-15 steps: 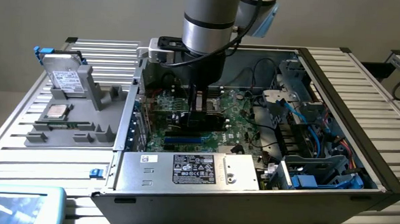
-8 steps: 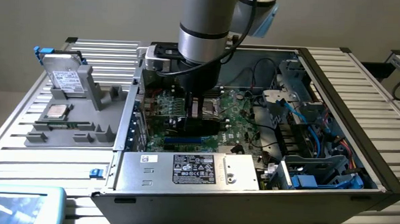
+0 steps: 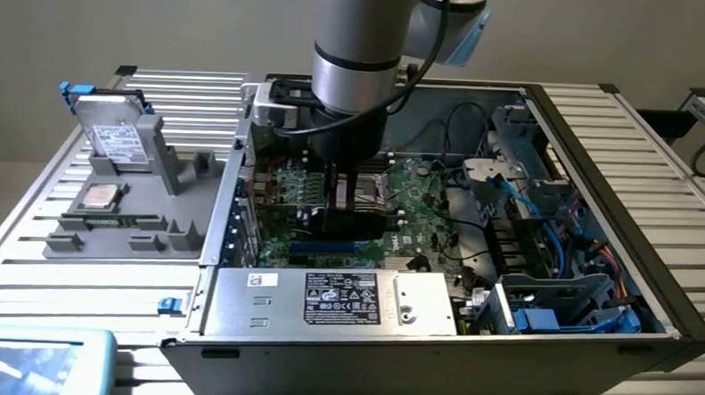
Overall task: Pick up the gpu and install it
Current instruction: 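Insert the gpu into the slot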
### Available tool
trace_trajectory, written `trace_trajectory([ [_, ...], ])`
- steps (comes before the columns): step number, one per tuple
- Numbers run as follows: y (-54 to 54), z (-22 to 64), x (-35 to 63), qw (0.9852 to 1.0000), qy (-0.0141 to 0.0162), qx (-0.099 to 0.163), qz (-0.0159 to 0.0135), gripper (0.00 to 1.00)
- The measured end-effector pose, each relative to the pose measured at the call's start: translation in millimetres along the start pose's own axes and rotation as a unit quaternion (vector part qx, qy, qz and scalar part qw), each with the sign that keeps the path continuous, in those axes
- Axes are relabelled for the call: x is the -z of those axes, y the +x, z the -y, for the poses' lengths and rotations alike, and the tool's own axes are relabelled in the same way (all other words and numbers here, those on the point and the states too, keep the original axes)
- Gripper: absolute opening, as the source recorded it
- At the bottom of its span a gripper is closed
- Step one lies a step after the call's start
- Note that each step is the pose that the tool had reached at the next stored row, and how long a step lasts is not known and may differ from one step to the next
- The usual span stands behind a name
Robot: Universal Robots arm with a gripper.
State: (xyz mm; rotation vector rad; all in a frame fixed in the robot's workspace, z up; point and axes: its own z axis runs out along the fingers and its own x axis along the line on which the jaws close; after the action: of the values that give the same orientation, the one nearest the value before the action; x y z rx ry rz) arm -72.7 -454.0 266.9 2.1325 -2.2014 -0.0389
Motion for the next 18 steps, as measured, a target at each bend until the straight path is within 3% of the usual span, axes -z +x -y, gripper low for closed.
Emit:
trace_trajectory([
  [18, -0.5, -2.6, -6.7, 1.0000, -0.0018, 0.000, -0.0002, 0.28],
])
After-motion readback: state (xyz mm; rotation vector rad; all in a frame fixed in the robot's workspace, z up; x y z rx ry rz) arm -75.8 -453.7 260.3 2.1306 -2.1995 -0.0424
